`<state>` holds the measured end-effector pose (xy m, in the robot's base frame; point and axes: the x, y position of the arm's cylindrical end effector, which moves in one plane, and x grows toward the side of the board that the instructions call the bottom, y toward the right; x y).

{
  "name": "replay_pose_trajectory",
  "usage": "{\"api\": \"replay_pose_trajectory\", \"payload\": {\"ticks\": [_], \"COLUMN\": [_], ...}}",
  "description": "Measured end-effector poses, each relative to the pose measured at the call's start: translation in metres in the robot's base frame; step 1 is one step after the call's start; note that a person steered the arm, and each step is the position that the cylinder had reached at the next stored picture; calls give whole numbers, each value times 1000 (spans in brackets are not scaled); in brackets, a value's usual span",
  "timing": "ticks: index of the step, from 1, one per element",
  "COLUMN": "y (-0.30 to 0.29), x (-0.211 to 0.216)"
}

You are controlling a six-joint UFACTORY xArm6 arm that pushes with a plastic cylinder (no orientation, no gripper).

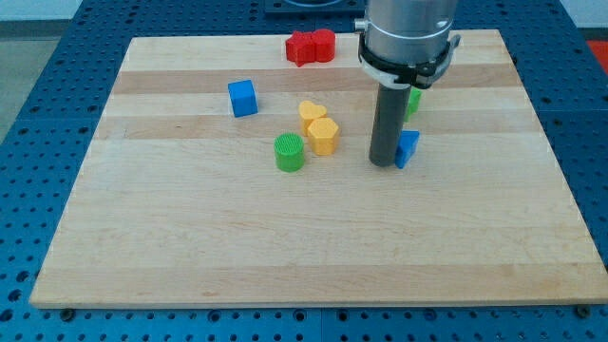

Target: Slide blue triangle to the center right

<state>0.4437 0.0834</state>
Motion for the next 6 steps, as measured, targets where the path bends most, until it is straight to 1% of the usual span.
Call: {"api": "replay_pose_trajectory", "payload": {"ticks": [4,6], "y": [77,78], "x": [-28,-28]}}
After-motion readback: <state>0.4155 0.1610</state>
